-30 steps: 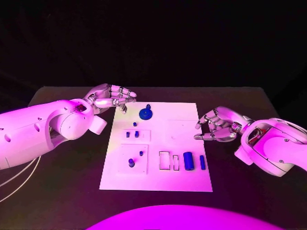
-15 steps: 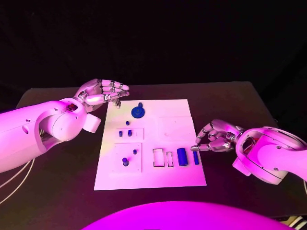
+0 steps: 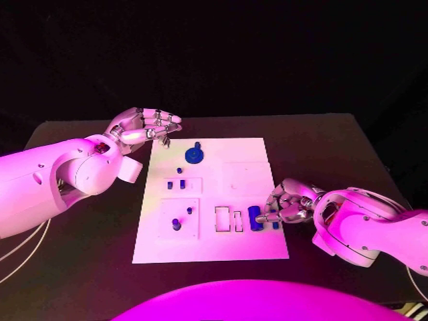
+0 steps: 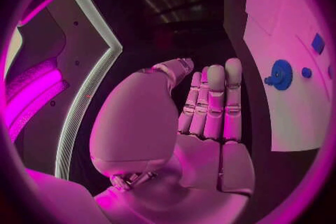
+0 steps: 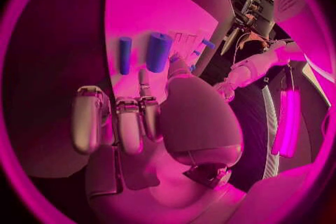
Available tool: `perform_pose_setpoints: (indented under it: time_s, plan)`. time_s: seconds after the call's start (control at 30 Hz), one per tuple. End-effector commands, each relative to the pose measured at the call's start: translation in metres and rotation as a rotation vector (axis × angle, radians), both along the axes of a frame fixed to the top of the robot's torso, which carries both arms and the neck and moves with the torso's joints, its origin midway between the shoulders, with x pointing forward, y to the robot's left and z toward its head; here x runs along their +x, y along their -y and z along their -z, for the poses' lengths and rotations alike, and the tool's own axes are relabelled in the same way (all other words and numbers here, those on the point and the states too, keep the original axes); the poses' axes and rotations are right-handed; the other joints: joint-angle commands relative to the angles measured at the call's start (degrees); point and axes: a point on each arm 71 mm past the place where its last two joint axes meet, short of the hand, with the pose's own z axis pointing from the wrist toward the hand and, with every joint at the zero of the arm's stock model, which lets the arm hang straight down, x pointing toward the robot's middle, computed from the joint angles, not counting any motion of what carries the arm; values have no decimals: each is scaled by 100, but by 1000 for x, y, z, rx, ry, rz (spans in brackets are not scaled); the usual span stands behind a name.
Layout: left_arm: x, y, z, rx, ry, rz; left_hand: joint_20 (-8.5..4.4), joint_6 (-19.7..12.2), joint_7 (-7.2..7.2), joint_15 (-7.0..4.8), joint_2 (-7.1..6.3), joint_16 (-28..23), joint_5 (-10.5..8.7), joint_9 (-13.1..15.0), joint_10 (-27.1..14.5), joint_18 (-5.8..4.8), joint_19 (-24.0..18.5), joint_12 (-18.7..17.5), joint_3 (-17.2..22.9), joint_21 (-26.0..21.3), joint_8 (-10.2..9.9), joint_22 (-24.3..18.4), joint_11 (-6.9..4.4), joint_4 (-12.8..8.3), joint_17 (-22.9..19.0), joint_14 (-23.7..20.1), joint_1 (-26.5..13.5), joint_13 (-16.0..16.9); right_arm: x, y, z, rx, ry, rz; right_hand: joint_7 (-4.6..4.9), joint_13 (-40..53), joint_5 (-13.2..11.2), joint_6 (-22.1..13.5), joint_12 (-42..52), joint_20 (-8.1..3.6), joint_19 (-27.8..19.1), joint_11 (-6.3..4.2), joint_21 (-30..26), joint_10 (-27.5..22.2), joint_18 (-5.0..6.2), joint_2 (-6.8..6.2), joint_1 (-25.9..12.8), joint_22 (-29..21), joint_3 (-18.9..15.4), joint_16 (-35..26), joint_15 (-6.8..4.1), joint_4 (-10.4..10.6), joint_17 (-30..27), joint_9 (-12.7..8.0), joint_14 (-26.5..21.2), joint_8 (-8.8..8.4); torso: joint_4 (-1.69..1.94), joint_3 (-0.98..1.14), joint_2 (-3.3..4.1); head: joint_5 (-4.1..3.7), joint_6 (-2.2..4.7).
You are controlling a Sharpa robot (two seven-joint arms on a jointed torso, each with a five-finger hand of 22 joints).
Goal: Assemble the parts on the task board
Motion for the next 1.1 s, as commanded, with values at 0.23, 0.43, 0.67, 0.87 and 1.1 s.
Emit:
perform_pose_setpoints:
  time_s: [0.23,0.43,0.67,0.87,1.1]
  plan:
    - [-1,1,-1,-18,2,8,18,-53,-7,22,-8,-20,25,10,-41,42,-5,33,-13,16,39,-9,14,14,-7,-20,-40,5,0,-6,7,-34,13,-23,4,792,-1,34,18,-4,64,-29,17,218,-89,20,-113,777,-50,27,0,10,1025,6,504,30,-6,1,1,14,2]
    - [-1,2,-1,-22,-7,24,20,-60,-5,23,-5,-20,25,10,-51,42,-11,35,-13,11,45,-12,17,28,-8,-25,-54,4,0,-12,10,-41,21,-41,2,784,1,31,5,-6,62,-30,14,209,-88,55,-202,781,-63,26,-1,11,1021,8,502,38,4,-2,1,20,7]
    - [-2,2,0,-25,-15,41,21,-65,-5,25,-7,-20,24,10,-57,42,-13,35,-15,9,45,-13,18,31,-8,-28,-58,3,-1,-17,17,-59,3,-57,-10,801,1,60,6,-10,68,-39,28,216,-91,81,-332,795,-80,30,-6,13,1039,17,505,67,3,-7,0,4,-1]
    - [-2,1,0,-25,-17,46,21,-67,-5,25,-8,-21,24,10,-58,42,-14,35,-15,9,45,-13,17,30,-8,-29,-57,3,-1,-19,24,-105,-9,-82,-51,788,7,173,-19,-24,63,-71,16,204,-88,93,-466,799,-77,27,-29,10,1031,59,503,158,1,-14,-5,25,-24]
    - [-3,1,0,-25,-19,48,21,-70,-6,25,-8,-22,25,10,-60,42,-16,36,-12,7,47,-14,16,28,-9,-33,-52,2,-1,-21,27,-142,-5,-97,-112,782,1,286,-42,-59,71,-124,31,199,-92,127,-363,818,-30,31,-74,-6,1053,145,507,277,-5,-7,-1,45,-10]
